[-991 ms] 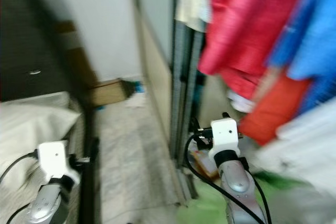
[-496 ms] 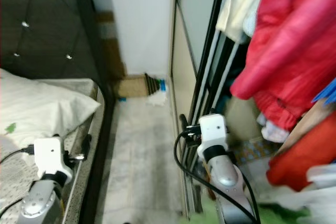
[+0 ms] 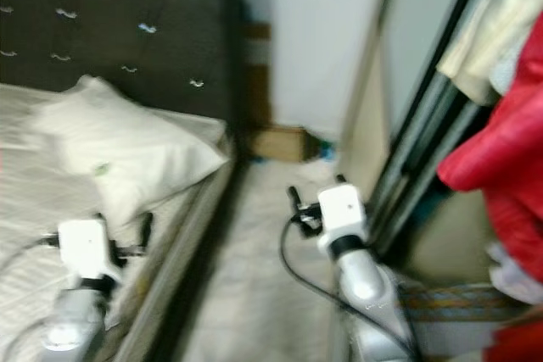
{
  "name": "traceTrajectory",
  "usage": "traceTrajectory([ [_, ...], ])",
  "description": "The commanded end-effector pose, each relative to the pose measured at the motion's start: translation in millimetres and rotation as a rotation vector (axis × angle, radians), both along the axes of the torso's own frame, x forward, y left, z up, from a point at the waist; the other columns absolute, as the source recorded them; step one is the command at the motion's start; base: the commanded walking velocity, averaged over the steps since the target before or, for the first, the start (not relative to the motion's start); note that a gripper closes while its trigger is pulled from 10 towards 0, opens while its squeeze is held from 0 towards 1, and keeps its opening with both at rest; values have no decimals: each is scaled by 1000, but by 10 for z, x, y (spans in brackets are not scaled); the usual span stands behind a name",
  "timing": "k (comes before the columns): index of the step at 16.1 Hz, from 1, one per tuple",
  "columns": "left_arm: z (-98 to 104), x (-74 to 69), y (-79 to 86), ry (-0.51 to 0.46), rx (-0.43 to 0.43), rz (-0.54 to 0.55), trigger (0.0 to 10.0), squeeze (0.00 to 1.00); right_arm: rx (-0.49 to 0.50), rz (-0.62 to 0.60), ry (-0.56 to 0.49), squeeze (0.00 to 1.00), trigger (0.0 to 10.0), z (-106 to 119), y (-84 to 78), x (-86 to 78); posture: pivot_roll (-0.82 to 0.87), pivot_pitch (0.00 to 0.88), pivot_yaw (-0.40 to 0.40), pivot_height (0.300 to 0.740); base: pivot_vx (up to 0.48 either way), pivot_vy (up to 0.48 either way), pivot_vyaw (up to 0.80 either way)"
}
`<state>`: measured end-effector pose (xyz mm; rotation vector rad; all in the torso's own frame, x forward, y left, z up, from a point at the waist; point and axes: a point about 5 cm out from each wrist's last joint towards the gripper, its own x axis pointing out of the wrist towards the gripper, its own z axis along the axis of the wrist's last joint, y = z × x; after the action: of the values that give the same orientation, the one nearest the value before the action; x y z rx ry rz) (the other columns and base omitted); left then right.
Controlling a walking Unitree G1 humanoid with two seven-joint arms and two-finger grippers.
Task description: Clean up the room
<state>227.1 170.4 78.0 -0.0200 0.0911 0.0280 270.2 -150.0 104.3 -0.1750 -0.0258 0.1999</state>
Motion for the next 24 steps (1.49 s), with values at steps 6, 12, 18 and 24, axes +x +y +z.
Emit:
traceTrajectory([
  [6,47,22,2,-20,-19,-14,10000,0,11,10,0,0,10000,-8,37,11,18,76,-35,740,0,0,765],
  [12,49,31,-25,-17,-29,-27,10000,0,5,8,-8,0,10000,8,34,21,15,79,-34,740,0,0,763],
  [18,65,30,-48,-34,-38,-49,10000,0,41,25,-11,0,10000,10,60,4,15,79,-34,740,0,0,636],
  [24,71,30,-80,-38,-42,-81,10000,0,20,35,-18,0,10000,7,61,11,10,77,-33,740,153,0,0],
])
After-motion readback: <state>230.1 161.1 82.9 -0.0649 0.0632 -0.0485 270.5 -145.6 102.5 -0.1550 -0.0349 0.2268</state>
